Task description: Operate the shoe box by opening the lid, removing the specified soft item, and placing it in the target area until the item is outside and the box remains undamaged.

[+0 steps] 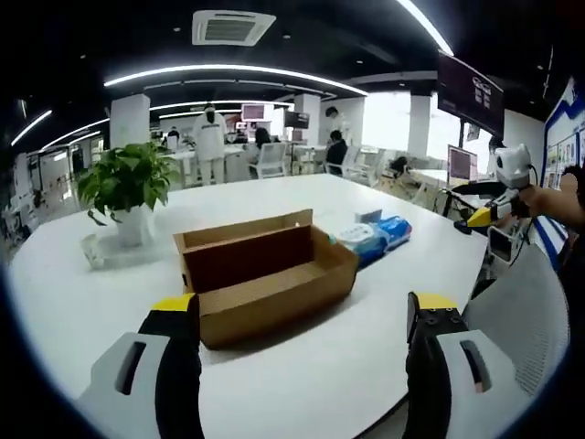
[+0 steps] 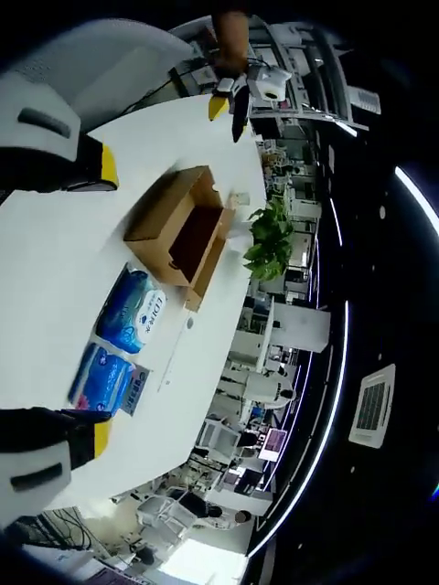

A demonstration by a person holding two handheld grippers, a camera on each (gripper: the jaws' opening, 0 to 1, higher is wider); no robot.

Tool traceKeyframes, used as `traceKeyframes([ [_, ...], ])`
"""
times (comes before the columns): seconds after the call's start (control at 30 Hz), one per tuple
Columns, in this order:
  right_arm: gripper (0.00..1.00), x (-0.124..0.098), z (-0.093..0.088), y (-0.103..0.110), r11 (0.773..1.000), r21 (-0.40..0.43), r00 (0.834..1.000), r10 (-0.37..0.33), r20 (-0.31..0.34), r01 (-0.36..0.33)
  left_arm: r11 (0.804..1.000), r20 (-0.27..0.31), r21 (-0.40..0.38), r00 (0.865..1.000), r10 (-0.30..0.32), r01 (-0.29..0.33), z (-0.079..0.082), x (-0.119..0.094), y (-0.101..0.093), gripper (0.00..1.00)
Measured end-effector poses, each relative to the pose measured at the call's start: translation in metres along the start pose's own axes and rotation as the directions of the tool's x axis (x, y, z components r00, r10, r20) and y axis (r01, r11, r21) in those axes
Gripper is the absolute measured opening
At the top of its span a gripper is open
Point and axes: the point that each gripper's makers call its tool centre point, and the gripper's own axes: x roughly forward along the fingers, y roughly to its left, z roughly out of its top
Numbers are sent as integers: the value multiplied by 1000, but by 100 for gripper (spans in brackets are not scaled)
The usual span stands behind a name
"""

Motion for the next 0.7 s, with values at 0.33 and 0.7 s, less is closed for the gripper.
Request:
traceKeyframes([
  [0.33,99,-8,-3,10,1000,23,1000,-2,9,1,997,-46,78,999,-17,21,17,28,30,87],
  [0.7,99,-18,-8,15,999,45,1000,-21,4,20,980,-126,182,990,-62,84,22,62,46,83],
])
